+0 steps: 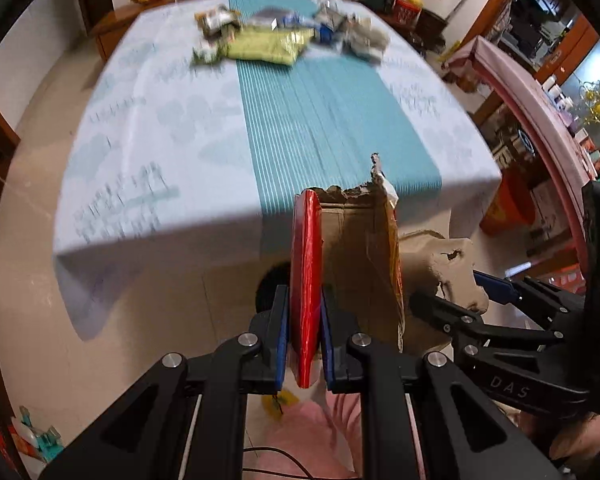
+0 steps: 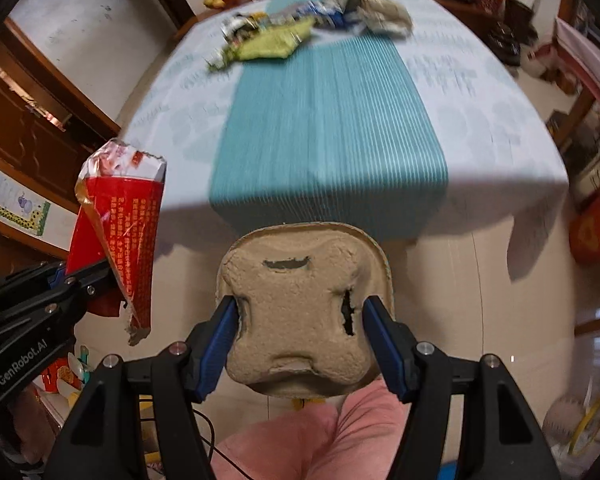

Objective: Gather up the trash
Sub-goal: 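Lower both held items over the black bin and open both tools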

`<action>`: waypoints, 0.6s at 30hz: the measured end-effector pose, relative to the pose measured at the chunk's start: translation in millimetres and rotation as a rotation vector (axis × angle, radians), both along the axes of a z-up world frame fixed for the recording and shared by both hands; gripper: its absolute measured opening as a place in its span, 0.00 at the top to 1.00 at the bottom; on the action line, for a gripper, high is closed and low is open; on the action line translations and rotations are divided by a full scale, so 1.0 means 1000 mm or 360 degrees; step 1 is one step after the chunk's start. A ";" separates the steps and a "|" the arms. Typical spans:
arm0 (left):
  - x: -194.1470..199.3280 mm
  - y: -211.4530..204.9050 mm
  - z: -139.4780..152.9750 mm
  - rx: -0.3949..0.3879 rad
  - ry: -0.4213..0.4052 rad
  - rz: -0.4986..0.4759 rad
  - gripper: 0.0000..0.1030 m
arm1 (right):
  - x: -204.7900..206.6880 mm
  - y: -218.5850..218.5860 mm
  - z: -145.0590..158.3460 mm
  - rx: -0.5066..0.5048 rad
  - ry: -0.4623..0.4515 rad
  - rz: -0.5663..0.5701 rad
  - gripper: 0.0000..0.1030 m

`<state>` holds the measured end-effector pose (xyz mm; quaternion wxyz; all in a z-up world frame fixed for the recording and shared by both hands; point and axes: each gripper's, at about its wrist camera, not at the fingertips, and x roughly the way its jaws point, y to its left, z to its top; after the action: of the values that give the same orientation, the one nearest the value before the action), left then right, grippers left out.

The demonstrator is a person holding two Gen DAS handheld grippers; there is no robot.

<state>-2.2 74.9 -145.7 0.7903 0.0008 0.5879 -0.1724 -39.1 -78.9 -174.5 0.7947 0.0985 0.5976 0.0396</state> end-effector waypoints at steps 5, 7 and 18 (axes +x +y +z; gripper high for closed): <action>-0.010 -0.009 -0.058 -0.0012 0.0104 0.0026 0.88 | -0.011 -0.012 -0.049 0.0007 0.0082 -0.0063 0.37; -0.011 -0.013 -0.085 -0.0015 0.0136 0.0033 0.88 | -0.012 -0.018 -0.078 0.0016 0.0104 -0.0085 0.37; 0.019 -0.040 -0.258 0.0038 0.0295 0.0134 0.82 | 0.014 -0.035 -0.252 0.0007 0.0254 -0.0110 0.37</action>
<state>17.0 34.6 -404.0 0.7390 -0.0305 0.6600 -0.1315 -24.7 -113.5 -427.0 0.7452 0.1236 0.6553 0.0055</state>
